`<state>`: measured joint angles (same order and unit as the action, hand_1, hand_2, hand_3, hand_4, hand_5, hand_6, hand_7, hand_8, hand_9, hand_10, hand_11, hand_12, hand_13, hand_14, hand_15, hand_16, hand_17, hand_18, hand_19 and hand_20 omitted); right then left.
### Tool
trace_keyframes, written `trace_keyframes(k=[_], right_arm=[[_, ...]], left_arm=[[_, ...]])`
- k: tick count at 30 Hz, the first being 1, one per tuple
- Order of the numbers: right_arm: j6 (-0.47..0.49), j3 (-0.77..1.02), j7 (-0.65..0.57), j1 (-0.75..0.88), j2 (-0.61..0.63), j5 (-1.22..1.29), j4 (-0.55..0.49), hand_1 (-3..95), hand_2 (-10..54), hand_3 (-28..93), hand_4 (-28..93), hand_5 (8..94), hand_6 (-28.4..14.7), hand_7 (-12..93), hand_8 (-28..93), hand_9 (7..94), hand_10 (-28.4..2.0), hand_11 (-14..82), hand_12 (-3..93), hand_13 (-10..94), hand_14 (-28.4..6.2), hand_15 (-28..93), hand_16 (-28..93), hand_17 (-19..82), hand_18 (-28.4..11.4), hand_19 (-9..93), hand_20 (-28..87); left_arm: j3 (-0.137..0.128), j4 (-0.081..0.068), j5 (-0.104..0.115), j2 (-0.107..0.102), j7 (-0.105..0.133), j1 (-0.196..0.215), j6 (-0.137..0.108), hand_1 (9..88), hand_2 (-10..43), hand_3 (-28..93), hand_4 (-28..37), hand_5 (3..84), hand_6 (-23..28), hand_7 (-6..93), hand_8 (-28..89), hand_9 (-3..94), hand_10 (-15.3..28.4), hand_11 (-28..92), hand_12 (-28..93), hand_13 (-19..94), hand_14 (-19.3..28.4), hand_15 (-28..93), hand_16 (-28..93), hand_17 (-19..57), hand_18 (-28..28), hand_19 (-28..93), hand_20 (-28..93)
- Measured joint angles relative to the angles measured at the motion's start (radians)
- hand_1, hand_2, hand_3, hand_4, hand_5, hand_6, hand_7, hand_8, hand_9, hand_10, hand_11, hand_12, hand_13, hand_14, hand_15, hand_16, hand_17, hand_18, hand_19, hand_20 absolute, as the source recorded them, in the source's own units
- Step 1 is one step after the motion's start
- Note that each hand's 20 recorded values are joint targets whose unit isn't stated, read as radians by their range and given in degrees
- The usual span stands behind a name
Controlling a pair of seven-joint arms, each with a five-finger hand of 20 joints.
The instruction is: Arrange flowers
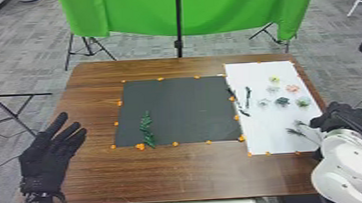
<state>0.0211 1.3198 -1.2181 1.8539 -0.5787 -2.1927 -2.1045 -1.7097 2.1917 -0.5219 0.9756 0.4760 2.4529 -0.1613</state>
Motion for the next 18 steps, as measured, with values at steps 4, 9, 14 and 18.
trace_keyframes(k=[4, 9, 14, 18], right_arm=[[0.012, -0.004, -0.001, 0.005, 0.007, 0.016, 0.016, 37.9, -9.1, 72, -23, 64.8, -5.4, 12, -11, 73.5, -17.4, 32.6, 16.4, 70, -14.3, 69, 14, 43, -23.3, 93, 27], [0.041, -0.045, 0.001, -0.011, 0.018, 0.017, 0.036, 39.5, -9.4, 72, -23, 67.2, -4.6, 13, -11, 74.3, -17.0, 32.9, 16.6, 71, -14.0, 69, 14, 43, -23.2, 93, 27], [0.062, -0.077, 0.002, -0.030, 0.018, 0.023, 0.053, 48.3, -9.5, 69, -27, 76.3, -3.3, 14, -2, 79.0, -14.4, 32.9, 18.3, 74, -12.0, 67, 15, 44, -22.4, 93, 28], [0.062, -0.125, 0.001, -0.073, 0.023, 0.018, 0.082, 54.6, -9.5, 67, -28, 85.1, -1.7, 16, 3, 86.9, -11.5, 33.8, 21.2, 79, -9.7, 66, 16, 48, -20.9, 93, 33]], left_arm=[[0.000, 0.001, 0.000, 0.000, 0.000, 0.000, -0.001, 17.9, 5.9, 81, -28.3, 38.4, 6.7, 10.3, -10, 35.5, 19.2, 20, 10, 24, 27.0, 42, -8, -10.8, 26.2, 52, 6], [-0.001, 0.001, -0.001, 0.002, -0.006, -0.003, -0.001, 18.1, 5.8, 81, -28.3, 38.3, 6.7, 10.4, -10, 35.4, 19.2, 20, 10, 23, 27.0, 42, -8, -10.8, 26.2, 52, 6], [-0.001, 0.001, -0.003, 0.011, -0.010, -0.007, -0.001, 18.4, 5.7, 81, -28.3, 38.3, 6.7, 10.4, -10, 35.4, 19.3, 20, 10, 24, 27.1, 42, -8, -10.8, 26.2, 52, 6], [0.000, 0.000, -0.003, 0.014, -0.010, -0.008, -0.001, 18.4, 5.6, 81, -28.3, 38.3, 6.8, 10.4, -10, 35.5, 19.3, 20, 10, 24, 27.0, 42, -8, -10.8, 26.2, 52, 6]])
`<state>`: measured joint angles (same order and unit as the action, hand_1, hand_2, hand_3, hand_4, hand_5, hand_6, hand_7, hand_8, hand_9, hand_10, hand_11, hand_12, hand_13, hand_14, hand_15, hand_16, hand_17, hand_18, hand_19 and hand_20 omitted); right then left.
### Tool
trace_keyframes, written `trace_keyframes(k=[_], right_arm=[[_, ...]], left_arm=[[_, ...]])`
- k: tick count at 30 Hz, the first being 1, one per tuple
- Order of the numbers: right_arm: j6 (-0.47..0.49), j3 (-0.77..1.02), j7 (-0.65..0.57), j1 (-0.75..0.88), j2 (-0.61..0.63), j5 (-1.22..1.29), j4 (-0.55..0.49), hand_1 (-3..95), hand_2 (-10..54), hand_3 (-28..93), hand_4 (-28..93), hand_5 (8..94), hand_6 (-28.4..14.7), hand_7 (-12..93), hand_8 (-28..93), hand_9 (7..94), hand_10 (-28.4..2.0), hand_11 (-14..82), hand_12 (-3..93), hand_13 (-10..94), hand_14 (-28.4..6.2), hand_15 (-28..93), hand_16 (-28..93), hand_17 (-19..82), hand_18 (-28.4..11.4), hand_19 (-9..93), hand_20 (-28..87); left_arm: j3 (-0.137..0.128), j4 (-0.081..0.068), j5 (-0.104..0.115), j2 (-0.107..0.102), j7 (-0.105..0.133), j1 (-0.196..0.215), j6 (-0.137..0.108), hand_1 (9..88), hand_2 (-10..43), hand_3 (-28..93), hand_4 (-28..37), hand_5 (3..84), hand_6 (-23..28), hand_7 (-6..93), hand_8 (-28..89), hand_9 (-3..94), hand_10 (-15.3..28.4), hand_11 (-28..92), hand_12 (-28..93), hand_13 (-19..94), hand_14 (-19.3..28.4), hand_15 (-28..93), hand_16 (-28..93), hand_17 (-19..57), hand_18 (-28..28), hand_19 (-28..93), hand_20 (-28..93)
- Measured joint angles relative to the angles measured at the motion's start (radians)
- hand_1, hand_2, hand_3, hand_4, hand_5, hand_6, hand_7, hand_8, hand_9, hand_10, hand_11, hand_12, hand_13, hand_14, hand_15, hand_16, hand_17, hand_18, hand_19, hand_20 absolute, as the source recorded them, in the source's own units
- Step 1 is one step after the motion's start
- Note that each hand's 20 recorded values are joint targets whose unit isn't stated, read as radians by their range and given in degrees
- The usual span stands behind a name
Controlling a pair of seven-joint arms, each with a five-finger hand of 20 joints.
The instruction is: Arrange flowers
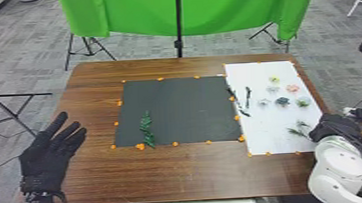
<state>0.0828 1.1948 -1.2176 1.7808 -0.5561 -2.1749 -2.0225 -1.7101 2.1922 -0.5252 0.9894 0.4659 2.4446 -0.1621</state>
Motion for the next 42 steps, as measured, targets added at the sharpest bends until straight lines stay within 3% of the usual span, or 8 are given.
trace_keyframes(k=[9, 15, 22, 27, 33, 37, 42], right_arm=[[-0.067, -0.004, 0.009, -0.001, 0.001, -0.040, 0.008, 55.7, -9.5, 69, -28, 88.6, -1.6, 16, 5, 90.7, -11.3, 36.7, 20.0, 83, -8.4, 67, 18, 52, -20.2, 93, 39], [-0.098, 0.001, 0.033, -0.008, -0.005, -0.078, -0.092, 55.4, -9.5, 70, -28, 89.7, -1.7, 16, 6, 91.9, -11.5, 36.7, 19.9, 84, -8.6, 67, 18, 53, -20.7, 93, 42], [-0.092, -0.249, 0.108, -0.280, -0.092, -0.048, -0.167, 54.8, -9.5, 69, -28, 90.5, -1.7, 16, 6, 92.9, -11.4, 37.7, 20.2, 85, -8.8, 68, 19, 54, -21.0, 93, 45], [-0.067, -0.480, 0.166, -0.507, -0.234, -0.026, -0.086, 52.8, -9.5, 68, -28, 91.9, -1.5, 16, 7, 93.5, -11.2, 39.2, 20.2, 85, -8.9, 68, 19, 55, -21.3, 93, 46], [0.010, -0.711, 0.191, -0.696, -0.373, -0.018, 0.032, 52.0, -9.5, 67, -27, 92.6, -1.4, 16, 6, 93.7, -11.2, 40.7, 19.9, 86, -9.0, 69, 20, 55, -21.6, 93, 48], [0.084, -0.784, 0.202, -0.761, -0.447, -0.009, 0.095, 48.9, -8.3, 68, -27, 93.5, -0.7, 18, 4, 93.7, -11.4, 43.4, 18.4, 87, -9.1, 69, 20, 56, -22.0, 93, 51], [0.101, -0.841, 0.202, -0.821, -0.518, 0.010, 0.180, 44.2, -2.6, 70, -27, 93.7, 0.2, 19, -5, 93.7, -11.6, 45.4, 17.5, 88, -9.3, 69, 21, 58, -22.5, 93, 52]], left_arm=[[0.008, -0.001, 0.002, -0.005, 0.009, -0.005, -0.001, 18.6, 5.6, 81, -28.3, 38.3, 6.8, 10.4, -10, 35.5, 19.3, 20, 10, 24, 27.1, 42, -8, -10.8, 26.2, 52, 6], [0.010, -0.001, 0.012, -0.025, 0.032, 0.002, -0.008, 18.7, 5.5, 82, -28.3, 38.3, 6.8, 10.5, -10, 35.5, 19.3, 20, 10, 24, 27.0, 42, -8, -10.8, 26.1, 52, 6], [-0.007, 0.002, 0.013, -0.036, 0.048, 0.025, -0.009, 19.0, 5.5, 82, -28.3, 38.3, 6.9, 10.4, -10, 35.5, 19.2, 20, 9, 24, 27.0, 42, -8, -10.8, 26.1, 52, 6], [-0.007, 0.003, 0.011, -0.036, 0.045, 0.025, -0.010, 19.6, 5.4, 82, -28.3, 38.3, 6.9, 10.4, -10, 35.5, 19.2, 20, 10, 24, 27.0, 42, -8, -10.8, 26.1, 52, 6], [-0.009, 0.005, 0.001, -0.030, 0.019, 0.012, -0.008, 20.2, 5.1, 82, -28.3, 38.3, 6.9, 10.4, -10, 35.5, 19.2, 20, 10, 24, 27.1, 42, -8, -10.8, 26.1, 52, 6], [-0.017, 0.008, 0.000, -0.030, 0.005, 0.011, -0.009, 20.6, 5.0, 82, -28.2, 38.3, 6.9, 10.4, -10, 35.5, 19.2, 20, 9, 24, 27.1, 42, -8, -10.8, 26.0, 52, 6], [-0.022, 0.010, -0.002, -0.030, -0.010, 0.006, -0.009, 21.1, 4.8, 83, -28.1, 38.3, 6.9, 10.4, -10, 35.5, 19.2, 20, 9, 24, 27.1, 42, -8, -10.8, 26.0, 52, 6]])
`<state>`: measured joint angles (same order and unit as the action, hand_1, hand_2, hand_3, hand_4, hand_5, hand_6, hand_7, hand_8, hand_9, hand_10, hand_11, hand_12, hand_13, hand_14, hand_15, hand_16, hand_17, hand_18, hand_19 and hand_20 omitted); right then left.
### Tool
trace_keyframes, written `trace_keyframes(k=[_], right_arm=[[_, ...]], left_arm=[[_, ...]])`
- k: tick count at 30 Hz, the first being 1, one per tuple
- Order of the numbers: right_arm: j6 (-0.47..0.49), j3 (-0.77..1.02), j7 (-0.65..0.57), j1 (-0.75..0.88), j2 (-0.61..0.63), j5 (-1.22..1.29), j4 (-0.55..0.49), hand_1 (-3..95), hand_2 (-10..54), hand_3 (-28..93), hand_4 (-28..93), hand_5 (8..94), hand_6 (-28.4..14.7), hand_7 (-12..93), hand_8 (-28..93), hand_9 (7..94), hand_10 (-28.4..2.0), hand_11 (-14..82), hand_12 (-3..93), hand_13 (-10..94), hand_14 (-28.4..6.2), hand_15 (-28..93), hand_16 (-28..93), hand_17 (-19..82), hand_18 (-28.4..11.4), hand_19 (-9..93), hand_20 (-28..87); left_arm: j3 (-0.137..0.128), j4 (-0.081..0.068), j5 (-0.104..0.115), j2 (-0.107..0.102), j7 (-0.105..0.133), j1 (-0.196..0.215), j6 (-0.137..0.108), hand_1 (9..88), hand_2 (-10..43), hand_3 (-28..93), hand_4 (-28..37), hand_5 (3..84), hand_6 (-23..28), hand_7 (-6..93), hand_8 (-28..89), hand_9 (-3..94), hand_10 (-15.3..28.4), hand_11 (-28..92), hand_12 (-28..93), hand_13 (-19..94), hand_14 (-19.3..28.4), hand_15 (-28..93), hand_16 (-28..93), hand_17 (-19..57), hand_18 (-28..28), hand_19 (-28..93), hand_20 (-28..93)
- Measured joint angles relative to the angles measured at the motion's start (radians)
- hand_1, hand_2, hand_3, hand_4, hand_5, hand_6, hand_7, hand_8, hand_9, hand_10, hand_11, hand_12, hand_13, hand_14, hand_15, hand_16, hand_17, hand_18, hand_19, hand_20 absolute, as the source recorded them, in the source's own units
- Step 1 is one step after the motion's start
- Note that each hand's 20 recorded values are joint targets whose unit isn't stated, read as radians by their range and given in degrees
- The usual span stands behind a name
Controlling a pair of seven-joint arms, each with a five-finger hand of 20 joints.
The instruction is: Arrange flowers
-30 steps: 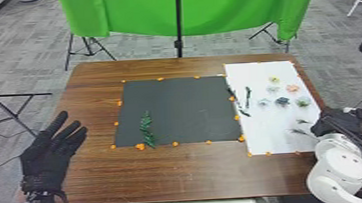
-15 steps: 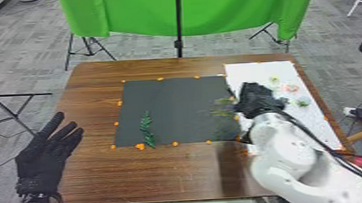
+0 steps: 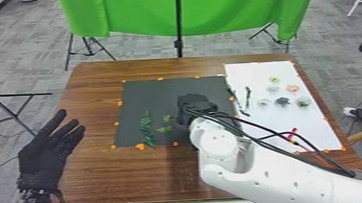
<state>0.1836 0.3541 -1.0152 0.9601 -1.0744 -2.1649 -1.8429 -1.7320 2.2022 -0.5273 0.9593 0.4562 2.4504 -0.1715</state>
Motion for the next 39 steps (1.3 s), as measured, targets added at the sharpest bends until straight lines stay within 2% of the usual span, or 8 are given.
trace_keyframes(k=[3, 14, 18, 26, 34, 39], right_arm=[[0.018, -0.009, -0.005, -0.024, -0.030, 0.014, 0.036, 43.0, 0.0, 69, -26, 93.7, 0.6, 21, -13, 93.7, -11.8, 46.8, 16.9, 89, -9.1, 69, 21, 58, -22.8, 93, 53], [0.053, -0.025, -0.063, -0.060, -0.089, 0.042, 0.093, 39.7, 3.5, 68, -24, 93.7, 0.6, 24, -15, 93.7, -11.8, 50.0, 15.5, 91, -9.3, 69, 21, 60, -23.1, 93, 55], [0.070, -0.015, -0.067, -0.044, -0.106, 0.050, 0.093, 39.0, 1.9, 69, -25, 93.7, 0.3, 24, -16, 93.7, -11.7, 50.0, 15.4, 91, -9.3, 69, 21, 60, -23.2, 93, 56], [0.069, -0.034, -0.072, -0.028, -0.133, 0.046, 0.110, 36.1, -0.7, 67, -25, 93.7, 0.1, 23, -16, 93.7, -11.6, 49.5, 15.4, 91, -9.4, 69, 22, 61, -23.0, 93, 56], [0.054, -0.040, -0.073, -0.030, -0.133, 0.027, 0.111, 34.4, -3.0, 67, -24, 93.7, -0.3, 22, -15, 93.7, -11.5, 48.8, 15.4, 91, -9.2, 69, 22, 61, -23.0, 93, 55], [0.049, -0.039, -0.070, -0.030, -0.117, -0.009, 0.084, 32.3, -3.9, 67, -24, 93.7, -0.6, 22, -15, 93.7, -11.7, 48.3, 15.5, 90, -9.2, 69, 22, 61, -22.9, 93, 56]], left_arm=[[0.002, 0.000, 0.000, -0.002, -0.007, -0.009, 0.000, 21.1, 4.7, 83, -28.0, 38.3, 6.9, 10.4, -10, 35.6, 19.2, 20, 9, 24, 27.1, 42, -8, -10.8, 26.0, 52, 6], [0.014, -0.002, -0.001, -0.009, -0.033, -0.051, 0.001, 21.6, 4.6, 83, -27.3, 38.4, 7.0, 10.4, -10, 35.6, 19.3, 20, 9, 24, 27.1, 43, -8, -10.8, 26.0, 52, 6], [0.016, -0.005, -0.005, -0.009, -0.040, -0.060, 0.003, 21.7, 4.6, 83, -26.9, 38.4, 7.0, 10.4, -10, 35.5, 19.4, 20, 9, 24, 27.0, 43, -8, -10.8, 25.9, 52, 6], [0.035, -0.020, -0.014, -0.007, -0.059, -0.097, 0.013, 22.1, 4.7, 83, -26.5, 38.3, 7.2, 10.3, -10, 35.6, 19.3, 20, 9, 24, 27.0, 43, -8, -10.8, 25.9, 52, 6], [0.031, -0.019, -0.017, -0.004, -0.070, -0.095, 0.016, 22.3, 4.8, 83, -25.6, 38.2, 7.2, 10.3, -10, 35.5, 19.3, 20, 9, 24, 27.0, 43, -8, -10.8, 25.9, 52, 6], [0.032, -0.018, -0.013, -0.007, -0.056, -0.080, 0.015, 22.4, 4.8, 83, -25.6, 38.1, 7.2, 10.4, -10, 35.5, 19.4, 20, 9, 24, 27.1, 43, -8, -10.8, 25.9, 52, 6]])
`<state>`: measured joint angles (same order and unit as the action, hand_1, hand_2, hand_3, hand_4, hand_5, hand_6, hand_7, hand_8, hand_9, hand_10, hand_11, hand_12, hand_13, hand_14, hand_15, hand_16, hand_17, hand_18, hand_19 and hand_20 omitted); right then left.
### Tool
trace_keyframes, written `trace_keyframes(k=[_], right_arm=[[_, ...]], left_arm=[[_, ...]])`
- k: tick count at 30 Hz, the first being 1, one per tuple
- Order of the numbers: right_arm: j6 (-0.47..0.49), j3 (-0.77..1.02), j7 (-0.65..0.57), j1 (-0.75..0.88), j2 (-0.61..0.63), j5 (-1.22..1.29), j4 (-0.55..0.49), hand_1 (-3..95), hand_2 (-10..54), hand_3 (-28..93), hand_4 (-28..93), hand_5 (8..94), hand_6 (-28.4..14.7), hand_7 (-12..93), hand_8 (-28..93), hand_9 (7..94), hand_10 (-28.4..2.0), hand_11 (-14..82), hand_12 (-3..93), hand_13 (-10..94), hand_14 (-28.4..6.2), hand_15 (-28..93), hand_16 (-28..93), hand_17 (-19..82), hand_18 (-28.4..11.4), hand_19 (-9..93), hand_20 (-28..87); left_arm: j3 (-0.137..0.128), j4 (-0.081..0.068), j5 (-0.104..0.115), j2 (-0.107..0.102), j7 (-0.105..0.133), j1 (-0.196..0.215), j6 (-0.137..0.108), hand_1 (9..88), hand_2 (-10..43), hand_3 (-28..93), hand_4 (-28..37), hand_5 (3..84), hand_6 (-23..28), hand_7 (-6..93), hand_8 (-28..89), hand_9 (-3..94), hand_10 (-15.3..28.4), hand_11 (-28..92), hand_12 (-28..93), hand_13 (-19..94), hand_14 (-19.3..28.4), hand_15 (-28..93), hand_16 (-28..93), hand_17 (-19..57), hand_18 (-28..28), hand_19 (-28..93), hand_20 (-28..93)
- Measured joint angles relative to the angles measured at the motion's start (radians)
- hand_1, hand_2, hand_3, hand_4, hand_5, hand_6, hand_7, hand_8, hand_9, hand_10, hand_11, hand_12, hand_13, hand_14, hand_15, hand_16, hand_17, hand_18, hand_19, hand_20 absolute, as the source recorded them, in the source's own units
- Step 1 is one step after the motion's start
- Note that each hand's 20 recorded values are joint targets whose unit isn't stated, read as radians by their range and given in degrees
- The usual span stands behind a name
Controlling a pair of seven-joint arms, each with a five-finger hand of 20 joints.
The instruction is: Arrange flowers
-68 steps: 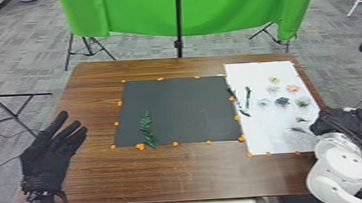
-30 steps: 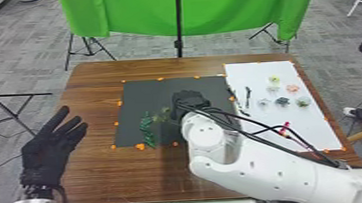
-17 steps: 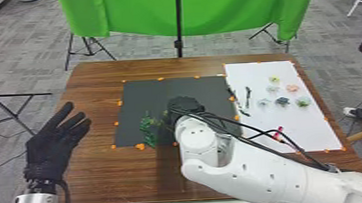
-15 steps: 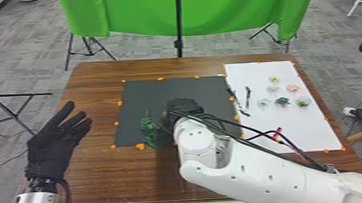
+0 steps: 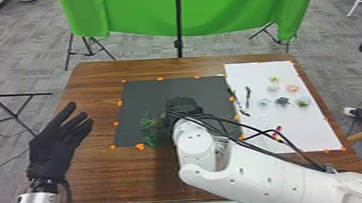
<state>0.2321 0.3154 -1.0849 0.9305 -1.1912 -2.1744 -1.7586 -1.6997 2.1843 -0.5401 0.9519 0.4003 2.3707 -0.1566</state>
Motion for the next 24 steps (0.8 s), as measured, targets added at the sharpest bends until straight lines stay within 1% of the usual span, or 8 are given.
trace_keyframes(k=[2, 5, 8, 11, 15, 18, 20, 24], right_arm=[[-0.013, 0.027, 0.009, 0.014, 0.021, -0.006, -0.043, 32.0, -3.8, 67, -24, 93.6, -0.9, 20, -14, 93.7, -11.9, 46.7, 16.6, 89, -9.4, 69, 22, 60, -23.0, 93, 55], [-0.079, 0.106, 0.029, 0.058, 0.066, -0.008, -0.136, 31.6, -3.8, 68, -23, 89.0, -2.4, 15, -12, 93.2, -12.8, 38.1, 18.7, 85, -10.5, 68, 20, 56, -23.0, 93, 49], [-0.189, 0.183, 0.038, 0.096, 0.126, -0.003, -0.216, 31.8, -3.6, 68, -23, 81.4, -4.2, 13, -11, 87.9, -14.5, 34.3, 19.0, 80, -12.0, 67, 19, 50, -23.4, 93, 40], [-0.281, 0.252, 0.035, 0.117, 0.194, 0.027, -0.249, 32.3, -3.9, 69, -22, 75.0, -6.0, 13, -11, 82.6, -15.9, 32.7, 18.0, 76, -13.2, 66, 17, 47, -23.3, 93, 33], [-0.328, 0.348, 0.004, 0.138, 0.287, 0.100, -0.234, 33.0, -4.6, 70, -22, 72.3, -7.5, 12, -11, 79.4, -16.6, 32.6, 17.3, 74, -13.7, 66, 16, 45, -23.3, 93, 30], [-0.330, 0.374, -0.036, 0.141, 0.350, 0.109, -0.186, 33.6, -5.3, 71, -23, 72.0, -8.1, 12, -11, 78.9, -16.6, 32.2, 16.8, 74, -13.7, 66, 15, 45, -23.2, 93, 28], [-0.330, 0.363, -0.057, 0.134, 0.382, 0.106, -0.141, 33.8, -5.6, 71, -23, 71.8, -8.3, 11, -11, 78.7, -16.6, 32.3, 16.8, 74, -13.6, 66, 15, 45, -23.1, 93, 27], [-0.313, 0.302, -0.075, 0.101, 0.413, 0.108, -0.055, 33.7, -6.3, 71, -23, 71.0, -8.7, 11, -11, 78.2, -16.5, 32.5, 17.0, 74, -13.3, 66, 15, 45, -23.1, 93, 28]], left_arm=[[0.000, 0.001, 0.002, -0.002, 0.009, 0.010, -0.001, 22.4, 4.7, 83, -25.6, 38.1, 7.2, 10.4, -10, 35.5, 19.4, 20, 9, 24, 27.1, 43, -8, -10.8, 25.9, 52, 6], [0.000, 0.001, 0.013, -0.011, 0.031, 0.027, -0.005, 22.3, 4.7, 83, -25.6, 38.0, 7.2, 10.6, -10, 35.5, 19.4, 20, 9, 24, 27.1, 43, -8, -10.8, 25.9, 52, 6], [0.005, 0.001, 0.028, -0.029, 0.063, 0.039, -0.014, 22.4, 4.8, 83, -25.7, 38.0, 7.2, 10.6, -10, 35.5, 19.4, 20, 9, 24, 27.1, 43, -8, -10.8, 25.9, 52, 6], [0.017, -0.001, 0.043, -0.051, 0.093, 0.042, -0.021, 22.4, 4.8, 83, -25.8, 38.0, 7.2, 10.6, -10, 35.5, 19.4, 20, 9, 24, 27.0, 43, -8, -10.8, 25.9, 52, 6], [0.035, -0.002, 0.065, -0.083, 0.125, 0.044, -0.033, 22.2, 4.8, 83, -25.8, 37.9, 7.2, 10.7, -10, 35.5, 19.3, 20, 9, 24, 26.9, 43, -8, -10.8, 25.9, 52, 6], [0.041, -0.002, 0.078, -0.099, 0.140, 0.048, -0.041, 22.2, 4.9, 83, -25.9, 37.8, 7.2, 10.7, -10, 35.5, 19.3, 20, 9, 24, 27.0, 43, -8, -10.8, 25.9, 52, 6], [0.041, -0.002, 0.084, -0.105, 0.146, 0.051, -0.045, 22.2, 4.8, 83, -25.9, 37.8, 7.2, 10.7, -10, 35.5, 19.3, 20, 9, 24, 27.0, 43, -8, -10.8, 25.9, 52, 6], [0.041, -0.002, 0.085, -0.106, 0.148, 0.052, -0.047, 22.3, 4.9, 83, -26.0, 37.8, 7.2, 10.7, -10, 35.5, 19.4, 20, 9, 24, 27.1, 43, -8, -10.8, 25.9, 52, 6]])
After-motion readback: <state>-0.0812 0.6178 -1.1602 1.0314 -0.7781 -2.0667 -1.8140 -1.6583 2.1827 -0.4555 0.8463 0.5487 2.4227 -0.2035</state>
